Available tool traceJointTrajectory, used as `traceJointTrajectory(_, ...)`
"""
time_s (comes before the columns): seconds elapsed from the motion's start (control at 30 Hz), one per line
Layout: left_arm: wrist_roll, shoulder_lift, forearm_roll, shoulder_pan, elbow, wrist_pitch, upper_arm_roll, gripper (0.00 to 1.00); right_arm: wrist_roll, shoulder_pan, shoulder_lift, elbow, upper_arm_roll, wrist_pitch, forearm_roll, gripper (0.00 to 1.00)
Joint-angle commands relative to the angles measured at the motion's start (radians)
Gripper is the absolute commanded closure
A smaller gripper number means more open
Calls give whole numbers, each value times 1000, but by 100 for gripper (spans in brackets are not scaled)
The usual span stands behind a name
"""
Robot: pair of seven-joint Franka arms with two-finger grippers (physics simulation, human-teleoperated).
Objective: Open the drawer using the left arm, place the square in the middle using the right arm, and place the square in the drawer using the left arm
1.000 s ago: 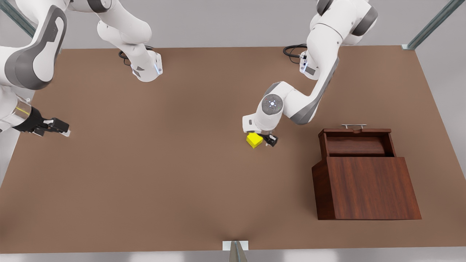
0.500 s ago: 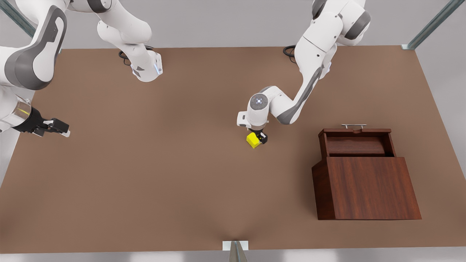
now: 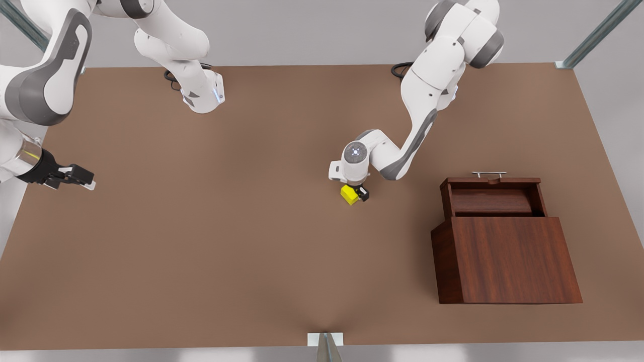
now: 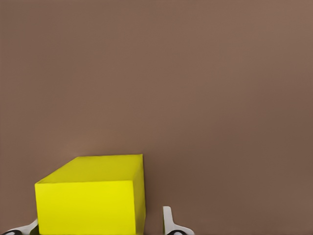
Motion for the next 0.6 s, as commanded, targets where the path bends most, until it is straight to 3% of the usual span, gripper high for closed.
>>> traceJointTrajectory(0.0,0,2,4,0,0,0,0,14,-1,1,0,-1,-2,0,1,0)
traceJointTrajectory(0.1,-6,2,48,2,-1,-1,0,30,-1,3,1,0,0,0,0,0)
traceJointTrajectory(0.43,-12,-15,48,3,9,-15,0,33,0,0,5,0,0,5,4,0)
traceJointTrajectory(0.57,-2,-141,28,9,29,-146,2,33,0,3,3,0,0,3,9,0)
